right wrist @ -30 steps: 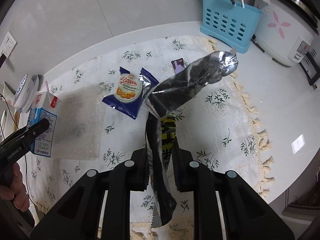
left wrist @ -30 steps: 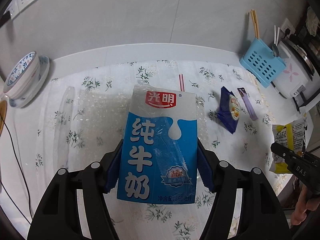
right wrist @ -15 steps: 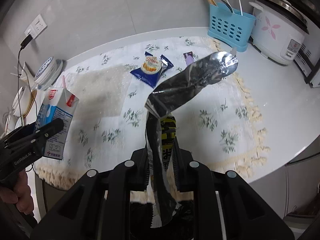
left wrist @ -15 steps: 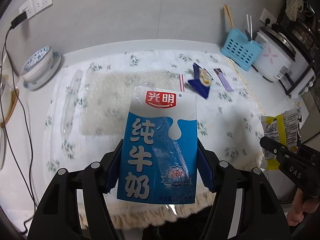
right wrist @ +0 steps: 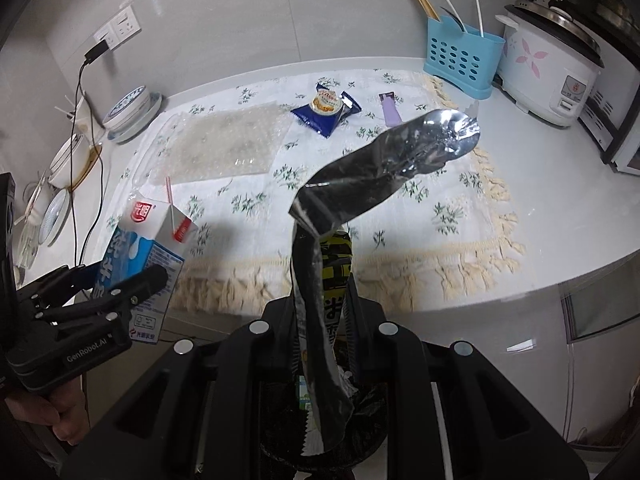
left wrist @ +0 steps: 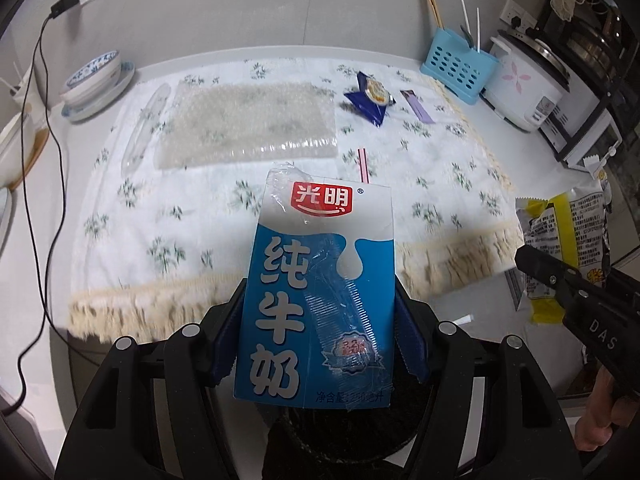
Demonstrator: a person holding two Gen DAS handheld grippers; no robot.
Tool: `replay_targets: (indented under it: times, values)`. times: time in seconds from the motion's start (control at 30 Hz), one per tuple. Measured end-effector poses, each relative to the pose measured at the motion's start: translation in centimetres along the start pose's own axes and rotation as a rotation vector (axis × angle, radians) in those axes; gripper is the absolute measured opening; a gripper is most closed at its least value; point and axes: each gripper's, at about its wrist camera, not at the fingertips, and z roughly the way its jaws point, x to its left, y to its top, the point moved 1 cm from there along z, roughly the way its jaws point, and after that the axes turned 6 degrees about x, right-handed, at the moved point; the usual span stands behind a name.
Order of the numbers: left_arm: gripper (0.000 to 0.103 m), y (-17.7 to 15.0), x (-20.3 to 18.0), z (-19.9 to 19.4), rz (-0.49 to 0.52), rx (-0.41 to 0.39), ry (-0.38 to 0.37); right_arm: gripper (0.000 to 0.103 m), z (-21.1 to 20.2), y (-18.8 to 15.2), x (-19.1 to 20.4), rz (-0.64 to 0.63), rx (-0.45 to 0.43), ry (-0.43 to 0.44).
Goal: Collect trash
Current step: 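Carry the snack packet and milk carton down to the trash bin with both tools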
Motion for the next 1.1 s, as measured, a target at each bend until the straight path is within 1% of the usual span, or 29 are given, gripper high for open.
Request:
replay_targets:
  times: [0.17, 0.27, 0.43, 0.53, 0.6, 0.73, 0.8, 0.97, 1.1]
  values:
    - [0.064, -3.8, -0.9, -0.8, -0.006, -0.018, -0.007, 0.017, -0.6, -3.4, -0.6, -0.015, 0.009, 0.006]
    - [0.064, -6.2, -1.3, -1.0, -0.020, -0.008, -0.027, 0.017, -1.2, -5.5, -1.1, -0.033, 0.014, 0.008]
    - [0.064, -9.7, -2.3, -0.2, -0.008, 0.011, -0.041, 0.017, -1.4, -8.6, -1.4, -0.059, 0.021, 0.011]
    - [0.064, -11.1, -2.5, 0.6, -0.004, 0.009, -0.057, 0.017, -0.8, -10.3, -1.9, -0.056, 0.028, 0.042]
    - [0.064, -12.0, -2.8, 1.4, 0.009, 0.005, -0.051, 0.017, -0.3, -11.3, -2.1, -0.061, 0.038, 0.038]
    - [0.064, -13.6, -2.8, 3.7, 0.008, 0.035, -0.054, 0.017, 1.1, -13.2, -2.4, -0.063, 0.057, 0.045]
    - [0.064, -14.3, -2.9, 5.0, 0.012, 0.054, -0.038, 0.017, 1.7, -14.0, -2.6, -0.067, 0.058, 0.055]
    - [0.064, -15.7, -3.1, 7.5, 0.020, 0.075, -0.043, 0.017, 3.8, -16.0, -2.8, -0.091, 0.081, 0.050]
    - [0.064, -16.1, -3.4, 9.2, 0.008, 0.087, -0.047, 0.017, 5.6, -17.1, -3.2, -0.080, 0.099, 0.061]
